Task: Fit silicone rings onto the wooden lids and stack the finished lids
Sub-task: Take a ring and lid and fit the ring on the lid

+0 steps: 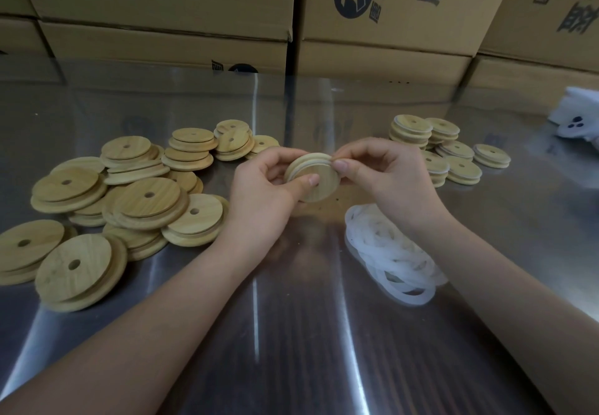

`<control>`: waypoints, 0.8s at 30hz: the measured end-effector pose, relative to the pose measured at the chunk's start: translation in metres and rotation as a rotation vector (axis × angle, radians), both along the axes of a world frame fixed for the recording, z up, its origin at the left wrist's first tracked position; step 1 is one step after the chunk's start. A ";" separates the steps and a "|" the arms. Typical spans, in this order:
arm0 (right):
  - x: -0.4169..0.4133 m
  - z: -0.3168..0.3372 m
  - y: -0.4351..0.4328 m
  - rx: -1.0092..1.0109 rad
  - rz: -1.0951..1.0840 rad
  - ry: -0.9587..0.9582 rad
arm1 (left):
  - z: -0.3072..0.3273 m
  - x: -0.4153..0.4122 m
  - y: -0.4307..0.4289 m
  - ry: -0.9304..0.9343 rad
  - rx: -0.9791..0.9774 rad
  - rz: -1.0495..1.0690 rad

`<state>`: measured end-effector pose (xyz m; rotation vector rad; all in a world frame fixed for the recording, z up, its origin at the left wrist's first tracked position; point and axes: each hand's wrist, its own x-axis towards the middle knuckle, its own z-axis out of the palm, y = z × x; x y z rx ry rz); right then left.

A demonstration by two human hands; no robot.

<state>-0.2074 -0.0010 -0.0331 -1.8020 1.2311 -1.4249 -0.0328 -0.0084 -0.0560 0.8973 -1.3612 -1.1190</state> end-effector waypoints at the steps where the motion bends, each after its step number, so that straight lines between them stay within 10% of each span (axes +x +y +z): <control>1: 0.000 0.000 0.000 0.015 0.007 -0.023 | 0.000 0.000 0.000 0.007 0.010 0.001; 24: 0.000 0.002 -0.001 0.324 0.027 -0.178 | 0.003 -0.001 0.001 0.155 0.077 -0.018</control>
